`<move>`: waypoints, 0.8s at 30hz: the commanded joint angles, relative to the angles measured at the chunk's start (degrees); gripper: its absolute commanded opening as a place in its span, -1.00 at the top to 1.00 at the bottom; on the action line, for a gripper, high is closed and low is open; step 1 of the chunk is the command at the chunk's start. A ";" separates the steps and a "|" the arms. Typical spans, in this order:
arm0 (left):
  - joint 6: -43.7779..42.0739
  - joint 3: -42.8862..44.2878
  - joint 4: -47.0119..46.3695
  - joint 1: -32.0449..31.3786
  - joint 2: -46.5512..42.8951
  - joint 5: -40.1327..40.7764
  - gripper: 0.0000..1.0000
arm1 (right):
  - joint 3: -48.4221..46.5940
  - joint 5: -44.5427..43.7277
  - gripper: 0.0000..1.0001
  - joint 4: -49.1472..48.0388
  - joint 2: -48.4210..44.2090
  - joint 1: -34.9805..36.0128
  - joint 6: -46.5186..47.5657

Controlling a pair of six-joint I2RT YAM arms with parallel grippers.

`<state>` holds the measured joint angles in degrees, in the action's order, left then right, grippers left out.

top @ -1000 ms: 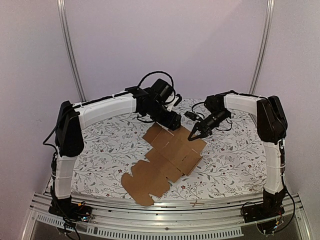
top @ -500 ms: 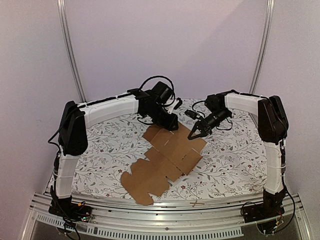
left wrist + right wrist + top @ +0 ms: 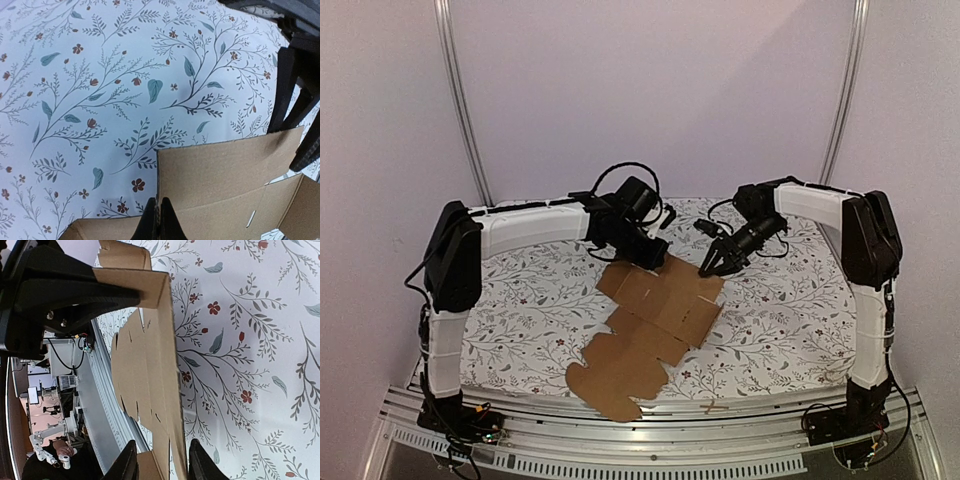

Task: Fold the paper box

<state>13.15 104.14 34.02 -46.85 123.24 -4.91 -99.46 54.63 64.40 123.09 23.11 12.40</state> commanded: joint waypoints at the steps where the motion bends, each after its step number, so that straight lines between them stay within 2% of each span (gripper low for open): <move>1: 1.00 -6.38 -7.98 -0.18 -7.61 4.72 1.00 | 0.93 -3.60 0.36 0.02 -2.70 -1.31 -4.58; 3: 1.64 -8.19 -9.79 -0.17 -9.06 6.76 1.00 | 1.03 -4.04 0.43 -0.02 -2.46 -1.36 -4.91; 10: 2.98 -8.71 -10.29 -0.49 -9.25 6.51 1.00 | -0.08 -2.44 0.75 -0.11 -0.20 -1.33 -6.31; 17: 5.93 -8.05 -9.44 -2.10 -8.98 9.63 1.00 | -0.19 -11.54 0.88 -3.43 -1.67 -1.37 -12.25; 22: 10.90 -6.91 -9.61 -4.02 -7.07 11.33 1.00 | -3.89 -16.15 0.96 -4.44 -1.01 -1.23 -19.44; 23: 11.35 -6.54 -9.38 -4.45 -6.79 11.59 0.96 | -4.94 -17.17 0.99 -4.39 -0.81 -1.22 -19.70; 24: 11.70 -5.93 -8.42 -4.76 -6.66 11.95 0.83 | -6.34 -18.18 1.00 -3.81 -0.39 -1.23 -19.04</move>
<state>20.97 95.92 25.23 -49.69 114.91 4.54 -101.03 43.27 61.69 122.21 22.02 -2.48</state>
